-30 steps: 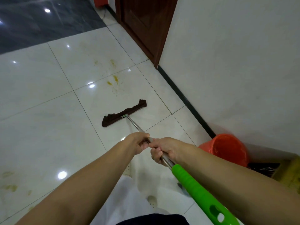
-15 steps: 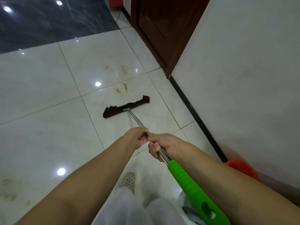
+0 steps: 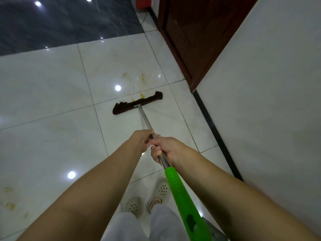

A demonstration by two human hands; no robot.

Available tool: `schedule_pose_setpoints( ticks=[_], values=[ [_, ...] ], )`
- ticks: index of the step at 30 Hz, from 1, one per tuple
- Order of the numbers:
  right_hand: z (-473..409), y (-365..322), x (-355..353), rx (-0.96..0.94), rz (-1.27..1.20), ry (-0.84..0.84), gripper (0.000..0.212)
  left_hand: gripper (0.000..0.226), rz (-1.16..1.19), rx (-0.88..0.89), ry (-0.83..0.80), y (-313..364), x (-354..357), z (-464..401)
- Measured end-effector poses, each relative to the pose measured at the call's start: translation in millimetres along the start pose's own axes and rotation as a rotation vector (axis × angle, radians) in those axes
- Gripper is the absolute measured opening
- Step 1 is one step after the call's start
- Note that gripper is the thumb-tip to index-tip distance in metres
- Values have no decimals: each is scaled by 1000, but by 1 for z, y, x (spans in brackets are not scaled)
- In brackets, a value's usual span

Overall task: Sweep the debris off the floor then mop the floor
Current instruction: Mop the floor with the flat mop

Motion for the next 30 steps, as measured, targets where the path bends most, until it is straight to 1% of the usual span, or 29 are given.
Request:
schedule_pose_setpoints(
  ticks=[5,11,17,21,25,30],
  values=[
    [-22,-45,-17,-5,-12,-30,24,28,-69,5,27,33,22,-29],
    [-15,-69,-29,20,-29,-57,20,22,-68,16,47,45,43,-42],
    [22,-76,-44,57,-66,-25,24,24,-150,35,42,44,75,-18],
    [58,-70,-49,114,-107,-46,27,23,-134,21,8,32,97,3],
    [85,-64,-53,143,-164,-49,24,24,-81,8,-48,19,118,22],
    [105,-66,-45,152,-182,-97,27,26,-23,-24,-86,15,125,31]
  ],
)
Point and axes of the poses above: each hand's wrist, its own z-axis away from the middle knuckle, its own x-axis out of the palm, y = z × x, the point moved 9 cm from there along -z, towards the middle knuckle, and after that the axes turned 13 degrees about -y, right-handed, at the moved point
